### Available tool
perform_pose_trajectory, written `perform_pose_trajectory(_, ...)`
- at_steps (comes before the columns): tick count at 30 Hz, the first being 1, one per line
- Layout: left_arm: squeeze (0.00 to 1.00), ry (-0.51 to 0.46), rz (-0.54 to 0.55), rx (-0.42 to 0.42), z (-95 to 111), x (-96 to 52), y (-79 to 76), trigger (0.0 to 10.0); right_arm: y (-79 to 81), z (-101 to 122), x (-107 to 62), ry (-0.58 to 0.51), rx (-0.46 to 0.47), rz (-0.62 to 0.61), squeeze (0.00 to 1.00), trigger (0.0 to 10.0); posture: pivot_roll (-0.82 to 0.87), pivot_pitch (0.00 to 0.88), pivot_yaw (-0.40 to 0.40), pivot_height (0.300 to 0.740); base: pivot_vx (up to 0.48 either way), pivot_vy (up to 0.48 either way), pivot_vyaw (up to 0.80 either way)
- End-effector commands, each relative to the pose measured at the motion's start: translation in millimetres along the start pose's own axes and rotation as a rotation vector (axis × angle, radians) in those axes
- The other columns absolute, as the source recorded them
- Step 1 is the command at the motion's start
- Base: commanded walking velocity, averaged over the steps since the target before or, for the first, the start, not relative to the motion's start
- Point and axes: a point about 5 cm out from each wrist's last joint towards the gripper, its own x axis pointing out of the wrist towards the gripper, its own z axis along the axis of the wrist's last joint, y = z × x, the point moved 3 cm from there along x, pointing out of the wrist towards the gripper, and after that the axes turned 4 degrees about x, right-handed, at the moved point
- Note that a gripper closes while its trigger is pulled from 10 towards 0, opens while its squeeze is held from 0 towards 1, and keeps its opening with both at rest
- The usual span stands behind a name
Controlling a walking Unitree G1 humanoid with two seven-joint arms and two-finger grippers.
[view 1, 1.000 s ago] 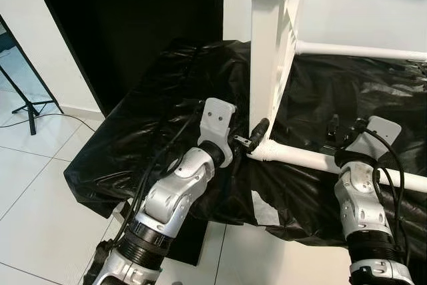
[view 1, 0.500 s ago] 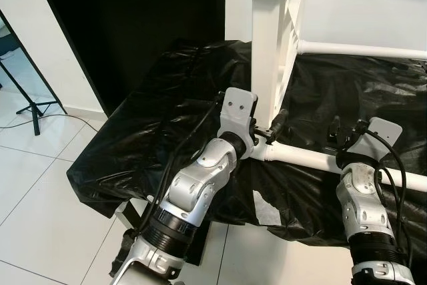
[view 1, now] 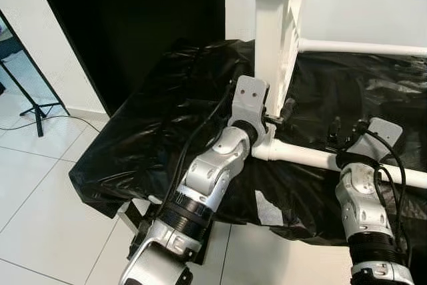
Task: Building children table
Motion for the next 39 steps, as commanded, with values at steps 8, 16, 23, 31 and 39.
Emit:
perform_pose_trajectory(8, 0.0, -0.036, 0.072, -0.038, 10, 18.4, -11.8, 10.0, 1.7, -4, -4.2, 0.024, 0.014, -0.009, 0.0, 10.0, -0.04, 0.0, 0.054, 0.74, 0.0, 0.0, 0.0)
perform_pose_trajectory(16, 0.0, -0.081, 0.094, -0.127, 19, 31.2, -12.6, 10.0, 3.8, -3, -4.4, 0.024, 0.018, -0.008, 0.0, 10.0, -0.05, 0.0, 0.059, 0.74, 0.0, 0.0, 0.0)
perform_pose_trajectory(23, 0.0, -0.139, 0.068, -0.206, 29, 37.7, -20.6, 10.0, 4.5, -4, -6.4, 0.026, 0.018, -0.014, 0.0, 10.0, -0.06, 0.0, 0.065, 0.74, 0.0, 0.0, 0.0)
perform_pose_trajectory(31, 0.0, -0.19, 0.013, -0.252, 36, 41.9, -34.5, 0.0, 2.5, -4, -8.3, 0.031, 0.015, -0.021, 0.0, 10.0, -0.06, 0.0, 0.067, 0.74, 0.0, 0.0, 0.0)
perform_pose_trajectory(39, 0.0, -0.215, -0.003, -0.257, 38, 42.5, -40.0, 0.0, 8.9, -8, -12.0, 0.045, 0.011, 0.004, 0.0, 10.0, -0.06, 0.007, 0.068, 0.74, 0.0, 0.0, 0.0)
